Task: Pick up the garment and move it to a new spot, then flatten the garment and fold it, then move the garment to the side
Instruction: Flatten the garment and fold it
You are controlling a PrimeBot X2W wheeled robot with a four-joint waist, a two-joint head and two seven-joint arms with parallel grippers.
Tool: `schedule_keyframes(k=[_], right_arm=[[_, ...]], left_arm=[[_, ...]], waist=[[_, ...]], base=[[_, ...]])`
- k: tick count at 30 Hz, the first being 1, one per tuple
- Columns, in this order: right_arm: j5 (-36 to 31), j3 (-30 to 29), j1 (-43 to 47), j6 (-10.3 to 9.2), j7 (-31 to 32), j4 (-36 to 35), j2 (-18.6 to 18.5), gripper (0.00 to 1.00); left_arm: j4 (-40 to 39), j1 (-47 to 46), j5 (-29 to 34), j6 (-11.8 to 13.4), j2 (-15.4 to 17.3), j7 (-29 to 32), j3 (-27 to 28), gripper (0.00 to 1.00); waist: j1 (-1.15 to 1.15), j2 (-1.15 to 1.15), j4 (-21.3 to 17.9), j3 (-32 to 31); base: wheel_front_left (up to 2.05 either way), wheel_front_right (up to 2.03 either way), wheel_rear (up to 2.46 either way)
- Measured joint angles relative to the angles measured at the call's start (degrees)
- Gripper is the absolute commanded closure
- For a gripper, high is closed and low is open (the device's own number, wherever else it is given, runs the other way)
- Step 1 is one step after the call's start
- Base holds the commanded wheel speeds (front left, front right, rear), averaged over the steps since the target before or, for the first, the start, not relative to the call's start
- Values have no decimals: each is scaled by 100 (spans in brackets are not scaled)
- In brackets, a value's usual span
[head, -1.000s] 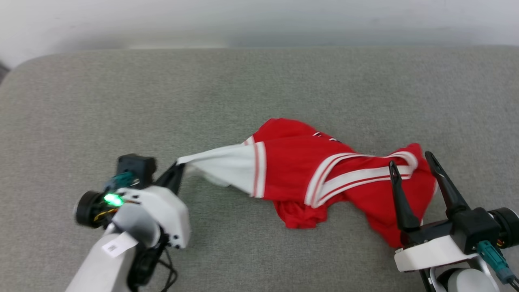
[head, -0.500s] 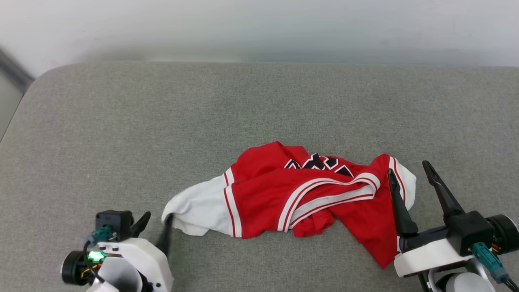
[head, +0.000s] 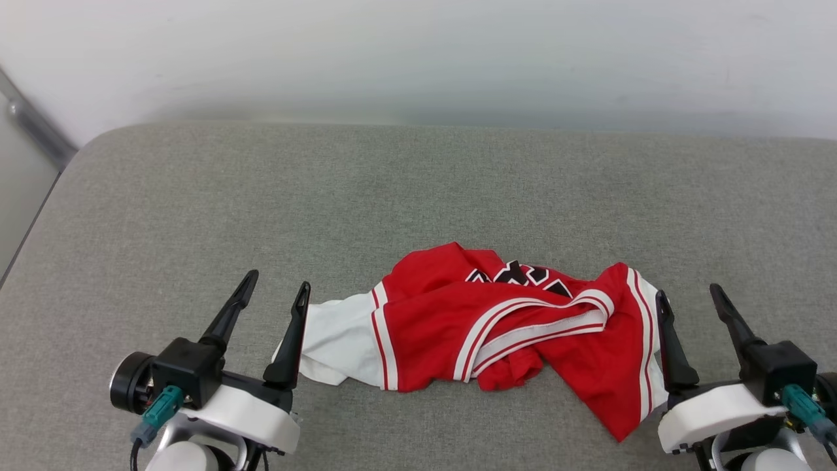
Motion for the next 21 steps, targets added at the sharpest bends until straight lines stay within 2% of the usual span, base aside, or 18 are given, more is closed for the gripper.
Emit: schedule_keyframes(k=[2,5,11,13,17,21], right_arm=[[41,-19,-22,0,456,25,-3,0],[186,167,-211,2,1567,-38,-113,0],[1006,805,-656,1,4455,-412,-1183,0],[1379,951,-818,0,5242,-563,-1511,0],[2087,1138,-1110,0,6442,-721,-1793,0],[2274,1302,-1289,0,6951,-699,-2053,0]], left_arm=[[-74,27,64,19,-79,-30,32,0],[-126,133,193,13,-141,-36,46,0],[-226,137,347,-109,-326,-46,141,0],[-229,132,396,-154,-369,-46,164,0],[-225,77,456,-241,-510,-47,214,0],[-181,36,523,-313,-641,-54,276,0]], waist=[[0,0,15,-16],[0,0,23,10],[0,0,59,98],[0,0,108,136],[0,0,254,219],[0,0,429,311]], base=[[0,0,0],[0,0,0],[0,0,0],[0,0,0],[0,0,0],[0,0,0]])
